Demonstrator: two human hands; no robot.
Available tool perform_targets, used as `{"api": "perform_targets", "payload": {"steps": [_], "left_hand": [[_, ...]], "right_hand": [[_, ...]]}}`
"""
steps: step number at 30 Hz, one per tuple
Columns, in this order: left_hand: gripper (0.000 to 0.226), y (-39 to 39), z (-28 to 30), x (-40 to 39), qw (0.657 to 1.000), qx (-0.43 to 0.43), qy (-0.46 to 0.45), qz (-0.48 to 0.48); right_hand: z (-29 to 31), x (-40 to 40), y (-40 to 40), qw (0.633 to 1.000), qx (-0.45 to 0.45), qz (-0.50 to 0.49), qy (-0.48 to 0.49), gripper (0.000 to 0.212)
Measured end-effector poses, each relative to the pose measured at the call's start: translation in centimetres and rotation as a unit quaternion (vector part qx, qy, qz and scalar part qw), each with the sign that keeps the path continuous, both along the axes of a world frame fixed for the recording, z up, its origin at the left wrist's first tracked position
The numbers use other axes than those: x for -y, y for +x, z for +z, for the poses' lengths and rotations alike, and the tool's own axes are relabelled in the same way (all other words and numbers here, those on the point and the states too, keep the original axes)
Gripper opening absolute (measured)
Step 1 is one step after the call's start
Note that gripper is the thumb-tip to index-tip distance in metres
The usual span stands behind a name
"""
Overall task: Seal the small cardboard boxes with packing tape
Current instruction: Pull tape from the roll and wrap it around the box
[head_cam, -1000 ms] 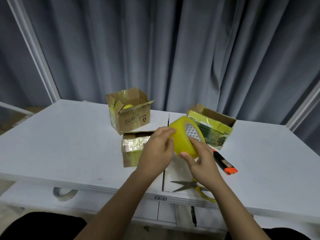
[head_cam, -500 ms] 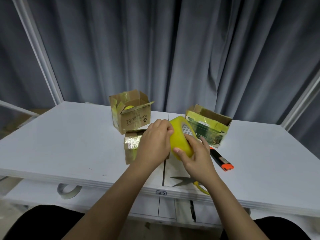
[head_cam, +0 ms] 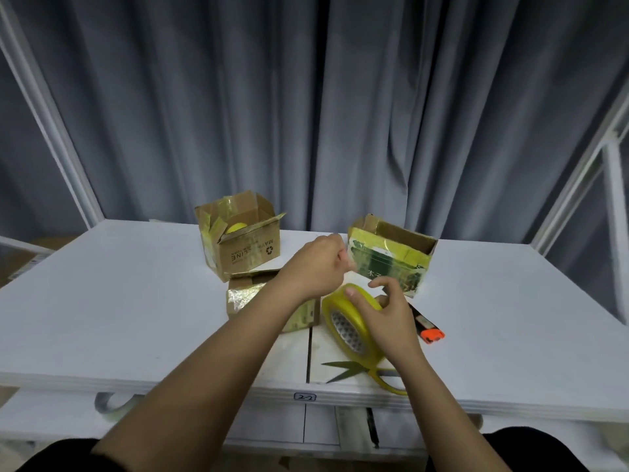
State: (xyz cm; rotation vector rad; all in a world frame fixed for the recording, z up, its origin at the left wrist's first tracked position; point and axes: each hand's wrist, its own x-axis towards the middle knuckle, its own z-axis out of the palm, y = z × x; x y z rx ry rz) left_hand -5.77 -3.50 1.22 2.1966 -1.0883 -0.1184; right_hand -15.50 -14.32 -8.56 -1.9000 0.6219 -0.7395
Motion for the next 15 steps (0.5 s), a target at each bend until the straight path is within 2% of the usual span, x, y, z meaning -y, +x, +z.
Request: {"api": "perform_targets", "payload": {"steps": [4,5,7,10,11,15], "left_hand": [[0.015,0.5,0.8,1.5,0.995,0.080,-0.050,0.001],[0.014,0.4,1.0,1.7,0.994,0.092,-0.062,0.001],[0.014,0.0,1.4,2.3,0.990,0.116,-0.082,-0.001],[0.014,-0.6,1.9,2.4,0.984,0.153,-0.093,-0.004],[0.013,-0.6,2.1,2.1,0.982,0.165,-0.097,-0.002],[0.012,0.0,2.4,-0.2,0.978,0.158,-0.134,0.012]], "right_hand": [[0.1,1.4,-1.5,0.991,0.045,0.078,0.102,0.015],[0.0,1.5,-2.0,0.985,0.047,0.099,0.130,0.013],[-0.2,1.1,-2.5,0.976,0.044,0.131,0.171,0.024],[-0.6,0.2,-2.0,0.979,0.064,0.125,0.147,0.050],[-0.3,-0.1,-1.8,0.983,0.078,0.106,0.130,0.053],[0.9,0.2,-0.6,0.991,0.111,0.019,0.074,0.036]]}}
